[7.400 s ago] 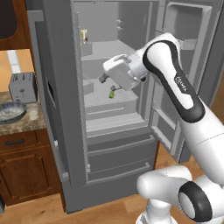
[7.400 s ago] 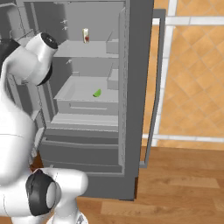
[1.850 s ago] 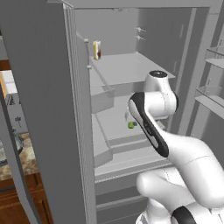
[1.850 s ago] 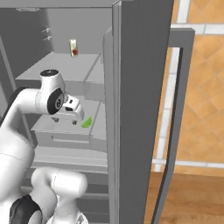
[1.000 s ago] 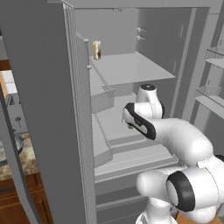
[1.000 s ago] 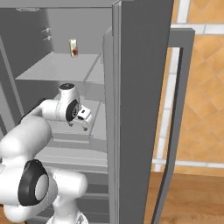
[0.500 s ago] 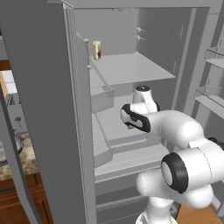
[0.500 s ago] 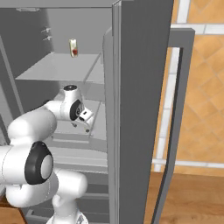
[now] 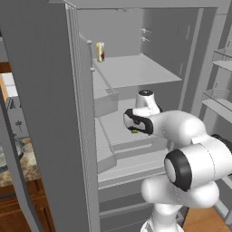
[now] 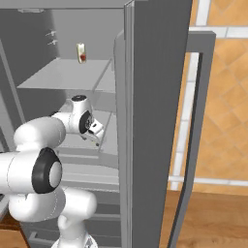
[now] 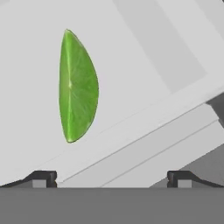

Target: Grab a lemon wedge from the fridge and one ice cube from the ice bowl, and put them in the glass of lemonade.

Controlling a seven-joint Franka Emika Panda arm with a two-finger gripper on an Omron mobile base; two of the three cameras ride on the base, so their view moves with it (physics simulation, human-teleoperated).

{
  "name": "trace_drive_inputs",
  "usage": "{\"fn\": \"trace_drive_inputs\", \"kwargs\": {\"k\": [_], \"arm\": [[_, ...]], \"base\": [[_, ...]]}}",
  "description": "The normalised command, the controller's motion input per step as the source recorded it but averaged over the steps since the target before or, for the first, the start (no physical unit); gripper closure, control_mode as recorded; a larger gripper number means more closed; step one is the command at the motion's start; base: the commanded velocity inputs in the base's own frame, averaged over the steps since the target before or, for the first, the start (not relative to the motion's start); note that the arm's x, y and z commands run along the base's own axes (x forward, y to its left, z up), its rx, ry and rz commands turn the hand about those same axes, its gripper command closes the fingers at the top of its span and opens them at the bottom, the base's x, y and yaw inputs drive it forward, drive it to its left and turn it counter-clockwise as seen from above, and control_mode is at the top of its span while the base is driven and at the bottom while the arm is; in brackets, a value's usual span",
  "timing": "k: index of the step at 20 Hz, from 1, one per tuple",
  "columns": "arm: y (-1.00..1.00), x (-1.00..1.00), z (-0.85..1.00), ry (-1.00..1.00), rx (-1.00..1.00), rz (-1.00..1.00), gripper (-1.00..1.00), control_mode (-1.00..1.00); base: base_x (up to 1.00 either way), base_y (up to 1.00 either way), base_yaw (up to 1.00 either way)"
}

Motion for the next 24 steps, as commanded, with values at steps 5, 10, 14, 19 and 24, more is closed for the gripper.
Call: {"fn": "trace_drive_inputs", "kwargs": {"k": [5, 10, 14, 19, 24], "arm": [[0.17, 0.3, 0.14, 0.03, -0.07, 0.01, -1.0, -1.0], [-0.05, 0.43, -0.17, 0.02, 0.0, 0.01, -1.0, -1.0], [-0.01, 0.16, -0.11, 0.0, 0.0, 0.0, -1.0, -1.0], [-0.03, 0.42, -0.33, 0.0, 0.0, 0.0, -1.0, -1.0], [-0.07, 0.0, -0.56, 0.02, 0.0, 0.0, -1.0, -1.0]], "base": [[0.0, 0.0, 0.0], [0.0, 0.0, 0.0], [0.0, 0.0, 0.0], [0.0, 0.0, 0.0], [0.0, 0.0, 0.0]]}}
